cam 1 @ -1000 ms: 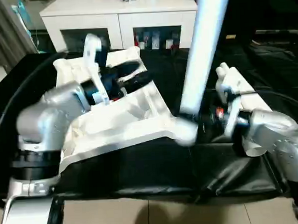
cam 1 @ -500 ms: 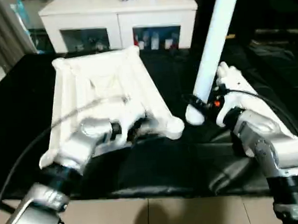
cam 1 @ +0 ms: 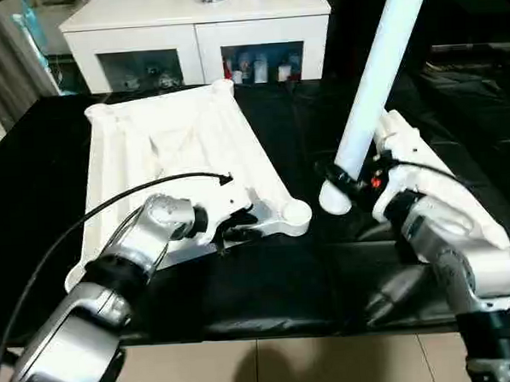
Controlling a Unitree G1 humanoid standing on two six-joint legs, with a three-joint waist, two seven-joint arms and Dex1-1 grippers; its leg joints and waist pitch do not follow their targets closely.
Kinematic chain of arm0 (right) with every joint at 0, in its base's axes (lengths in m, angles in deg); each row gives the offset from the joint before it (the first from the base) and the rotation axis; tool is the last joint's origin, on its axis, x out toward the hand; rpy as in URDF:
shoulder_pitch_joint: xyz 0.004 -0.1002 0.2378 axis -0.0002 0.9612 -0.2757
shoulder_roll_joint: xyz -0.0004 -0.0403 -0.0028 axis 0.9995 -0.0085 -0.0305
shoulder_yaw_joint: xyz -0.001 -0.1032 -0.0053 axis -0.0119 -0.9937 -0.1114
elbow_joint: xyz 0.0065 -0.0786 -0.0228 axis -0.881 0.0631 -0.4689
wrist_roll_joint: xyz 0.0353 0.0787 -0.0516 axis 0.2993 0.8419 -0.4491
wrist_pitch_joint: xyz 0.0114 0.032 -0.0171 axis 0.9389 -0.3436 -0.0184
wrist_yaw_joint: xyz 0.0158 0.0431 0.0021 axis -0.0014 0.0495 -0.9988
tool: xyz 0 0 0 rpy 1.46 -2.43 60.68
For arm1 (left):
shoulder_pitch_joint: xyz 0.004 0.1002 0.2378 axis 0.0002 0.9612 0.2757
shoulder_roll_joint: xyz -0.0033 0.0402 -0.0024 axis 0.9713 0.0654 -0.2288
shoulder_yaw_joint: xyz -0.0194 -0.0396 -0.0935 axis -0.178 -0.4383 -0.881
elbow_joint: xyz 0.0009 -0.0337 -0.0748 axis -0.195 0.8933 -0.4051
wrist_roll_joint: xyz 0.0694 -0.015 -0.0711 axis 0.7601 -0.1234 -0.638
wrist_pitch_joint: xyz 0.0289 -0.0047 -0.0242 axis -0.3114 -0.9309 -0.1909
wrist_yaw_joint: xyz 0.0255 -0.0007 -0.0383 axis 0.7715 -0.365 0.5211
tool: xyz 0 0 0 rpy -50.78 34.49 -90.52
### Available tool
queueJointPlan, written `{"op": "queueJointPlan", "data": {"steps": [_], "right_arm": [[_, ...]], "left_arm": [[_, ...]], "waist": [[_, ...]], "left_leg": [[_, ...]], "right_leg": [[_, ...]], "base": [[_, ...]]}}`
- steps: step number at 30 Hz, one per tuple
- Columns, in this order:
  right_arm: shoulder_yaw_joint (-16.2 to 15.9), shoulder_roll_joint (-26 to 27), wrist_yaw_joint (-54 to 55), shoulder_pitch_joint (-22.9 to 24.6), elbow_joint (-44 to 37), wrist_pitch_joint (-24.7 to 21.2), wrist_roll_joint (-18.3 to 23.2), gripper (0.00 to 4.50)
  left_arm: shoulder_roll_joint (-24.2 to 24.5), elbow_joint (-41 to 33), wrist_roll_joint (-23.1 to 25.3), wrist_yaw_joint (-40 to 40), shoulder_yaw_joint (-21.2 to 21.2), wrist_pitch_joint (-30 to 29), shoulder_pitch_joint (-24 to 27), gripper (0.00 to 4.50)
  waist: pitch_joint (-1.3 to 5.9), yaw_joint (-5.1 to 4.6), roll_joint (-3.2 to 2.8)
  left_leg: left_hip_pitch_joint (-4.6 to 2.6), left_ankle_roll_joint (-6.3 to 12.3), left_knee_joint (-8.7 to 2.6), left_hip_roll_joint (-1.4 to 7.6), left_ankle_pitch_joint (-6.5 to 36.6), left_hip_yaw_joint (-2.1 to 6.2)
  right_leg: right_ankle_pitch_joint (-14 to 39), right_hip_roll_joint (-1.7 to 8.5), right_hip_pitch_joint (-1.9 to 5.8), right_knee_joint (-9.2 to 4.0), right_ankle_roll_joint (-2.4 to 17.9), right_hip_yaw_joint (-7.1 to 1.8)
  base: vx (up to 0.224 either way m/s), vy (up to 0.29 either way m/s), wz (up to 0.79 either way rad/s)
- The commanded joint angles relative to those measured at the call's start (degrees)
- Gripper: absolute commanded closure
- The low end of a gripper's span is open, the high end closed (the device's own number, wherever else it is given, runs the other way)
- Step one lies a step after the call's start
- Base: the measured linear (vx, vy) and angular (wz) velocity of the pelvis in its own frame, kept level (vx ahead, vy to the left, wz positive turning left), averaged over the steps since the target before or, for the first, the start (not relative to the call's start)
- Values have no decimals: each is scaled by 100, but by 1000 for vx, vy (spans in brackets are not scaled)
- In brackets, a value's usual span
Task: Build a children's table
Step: Pick table leg
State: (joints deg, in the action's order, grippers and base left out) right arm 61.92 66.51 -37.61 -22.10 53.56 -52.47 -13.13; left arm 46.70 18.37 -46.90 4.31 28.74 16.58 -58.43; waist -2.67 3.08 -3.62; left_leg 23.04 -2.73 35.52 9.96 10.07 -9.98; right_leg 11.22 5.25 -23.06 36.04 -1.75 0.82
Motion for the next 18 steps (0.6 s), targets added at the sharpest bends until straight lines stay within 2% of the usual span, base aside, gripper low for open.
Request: {"op": "queueJointPlan", "data": {"steps": [1, 7, 8, 10, 11, 12, 14, 16, 18], "right_arm": [[7, -23, -94, -14, -179, 46, 50, 263], [17, -27, -108, -37, -167, 60, 68, 263], [20, -25, -115, -48, -162, 65, 68, 263], [18, -17, -128, -62, -156, 69, 69, 263], [14, -11, -141, -72, -144, 70, 66, 263], [-2, -6, -176, -97, -108, 78, 58, 263], [-5, 1, -198, -112, -93, 80, 53, 263], [-15, 9, -218, -137, -79, 78, 52, 263], [-30, 17, -241, -157, -71, 67, 70, 263]], "left_arm": [[46, 215, 131, -260, 14, 18, -136, 376], [49, 526, 179, -340, -11, 110, -235, 414], [58, 557, 177, -360, -60, 118, -246, 435], [96, 552, 175, -400, -116, 142, -237, 445], [110, 568, 184, -425, -143, 168, -232, 449], [135, 572, 180, -461, -185, 174, -199, 450], [147, 581, 188, -504, -213, 181, -178, 450], [159, 604, 203, -501, -227, 228, -155, 450], [153, 556, 136, -521, -277, 290, -86, 450]], "waist": [[422, 2, -1], [414, 9, -7], [414, 13, 28], [409, 13, 16], [414, 21, 48], [405, 15, 72], [400, 23, 49], [398, 27, 75], [397, 31, 58]], "left_leg": [[-158, 23, -459, 173, 1260, 64], [-173, 15, -476, 190, 1386, 66], [-165, 21, -476, 189, 1371, 64], [-161, 36, -478, 191, 1345, 61], [-160, 58, -471, 190, 1307, 59], [-154, 83, -478, 195, 1300, 54], [-161, 95, -478, 200, 1328, 53], [-156, 108, -481, 202, 1315, 52], [-159, 98, -488, 208, 1323, 55]], "right_leg": [[119, 197, 283, -389, 1586, -90], [316, 204, 270, -399, 1610, -95], [319, 211, 278, -400, 1611, -97], [306, 213, 270, -402, 1618, -99], [313, 221, 277, -397, 1624, -100], [350, 218, 269, -407, 1614, -100], [446, 224, 257, -412, 1606, -105], [495, 225, 258, -419, 1588, -108], [542, 227, 248, -415, 1570, -108]], "base": [[0, 0, 0], [0, 0, 0], [0, 0, 0], [0, 0, 0], [0, 0, 0], [0, 0, 0], [0, 0, 0], [0, 0, 0], [0, 0, 0]]}}
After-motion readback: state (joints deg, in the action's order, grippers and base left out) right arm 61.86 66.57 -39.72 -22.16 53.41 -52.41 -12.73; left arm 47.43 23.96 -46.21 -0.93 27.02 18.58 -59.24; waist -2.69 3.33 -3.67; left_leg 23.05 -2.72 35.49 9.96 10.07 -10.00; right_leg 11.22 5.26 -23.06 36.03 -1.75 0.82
